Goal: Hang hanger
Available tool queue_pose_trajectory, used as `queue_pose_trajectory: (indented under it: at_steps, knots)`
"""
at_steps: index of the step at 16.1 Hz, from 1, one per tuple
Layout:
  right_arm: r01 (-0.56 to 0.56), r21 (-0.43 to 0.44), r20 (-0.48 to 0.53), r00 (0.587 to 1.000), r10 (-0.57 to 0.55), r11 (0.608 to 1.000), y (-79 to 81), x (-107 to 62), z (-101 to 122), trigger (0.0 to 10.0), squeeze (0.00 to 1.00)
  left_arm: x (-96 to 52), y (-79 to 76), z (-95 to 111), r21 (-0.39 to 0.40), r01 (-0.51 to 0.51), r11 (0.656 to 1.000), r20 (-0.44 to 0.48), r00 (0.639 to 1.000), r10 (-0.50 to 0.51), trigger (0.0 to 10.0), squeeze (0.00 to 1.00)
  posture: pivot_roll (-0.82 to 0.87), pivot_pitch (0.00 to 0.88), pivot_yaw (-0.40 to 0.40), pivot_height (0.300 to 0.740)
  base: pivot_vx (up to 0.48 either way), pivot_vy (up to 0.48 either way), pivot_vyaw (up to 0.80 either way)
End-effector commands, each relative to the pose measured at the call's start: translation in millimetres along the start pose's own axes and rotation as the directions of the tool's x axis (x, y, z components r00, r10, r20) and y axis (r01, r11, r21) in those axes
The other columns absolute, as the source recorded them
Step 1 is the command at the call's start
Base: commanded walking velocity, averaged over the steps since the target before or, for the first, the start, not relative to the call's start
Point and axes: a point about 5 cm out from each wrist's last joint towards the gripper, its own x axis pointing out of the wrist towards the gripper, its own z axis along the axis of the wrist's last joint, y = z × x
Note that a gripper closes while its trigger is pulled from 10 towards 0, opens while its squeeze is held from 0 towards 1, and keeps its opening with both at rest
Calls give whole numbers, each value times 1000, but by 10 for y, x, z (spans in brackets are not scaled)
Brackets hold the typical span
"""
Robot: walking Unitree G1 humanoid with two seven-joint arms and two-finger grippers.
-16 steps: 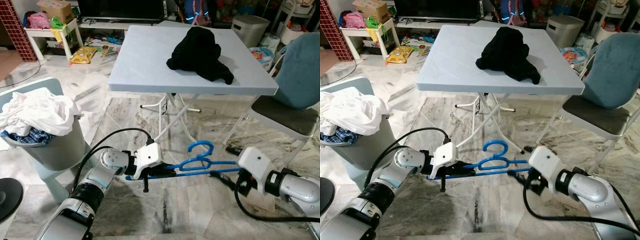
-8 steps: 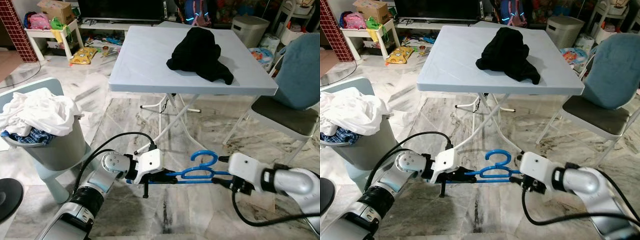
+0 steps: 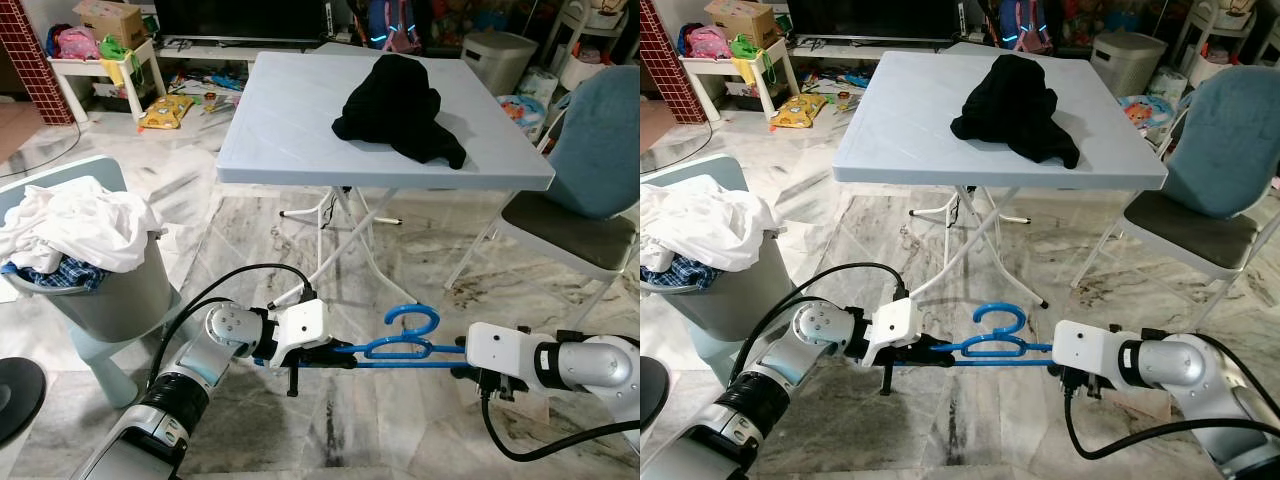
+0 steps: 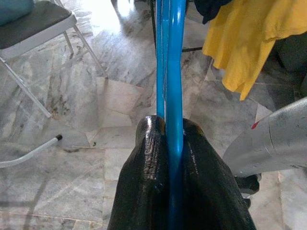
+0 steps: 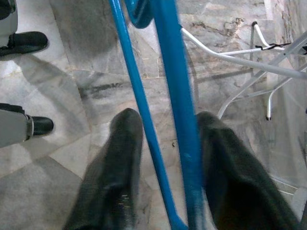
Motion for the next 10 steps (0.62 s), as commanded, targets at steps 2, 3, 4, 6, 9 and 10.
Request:
queue_pose_trajectory:
  at_steps: [2, 3, 4, 6, 9, 10]
  knots:
    - [-18, -30, -23, 1000, 17, 999, -42, -26, -3, 0, 0, 9, -12, 19, 37, 14, 999, -14, 1000, -14, 10000, 0, -13, 0, -27, 740, 0, 0, 0]
    - [-18, -32, -23, 1000, 18, 999, -44, -24, -2, 0, 0, 11, -20, 10, 44, 18, 999, -20, 1000, -17, 10000, 0, -13, 0, -27, 740, 0, 0, 0]
    - [-20, -33, -22, 1000, 20, 999, -41, -20, 2, 0, 0, 12, -23, 7, 45, 19, 999, -21, 1000, -18, 10000, 0, -13, 0, -27, 740, 0, 0, 0]
    - [-48, -30, -27, 999, 47, 998, -4, -1, -2, 0, 0, 15, -16, 14, 49, 15, 999, -22, 1000, -14, 10000, 0, -11, 0, -27, 740, 0, 0, 0]
    - [-89, -25, -46, 995, 87, 996, 53, -8, -35, 0, 0, 17, -3, 26, 56, 8, 998, -20, 1000, -7, 10000, 0, -13, 0, -27, 740, 0, 0, 0]
    - [-95, -25, -53, 994, 94, 995, 65, -8, -44, 0, 0, 18, 1, 30, 58, 5, 998, -19, 1000, -4, 10000, 0, -14, 0, -28, 740, 0, 0, 0]
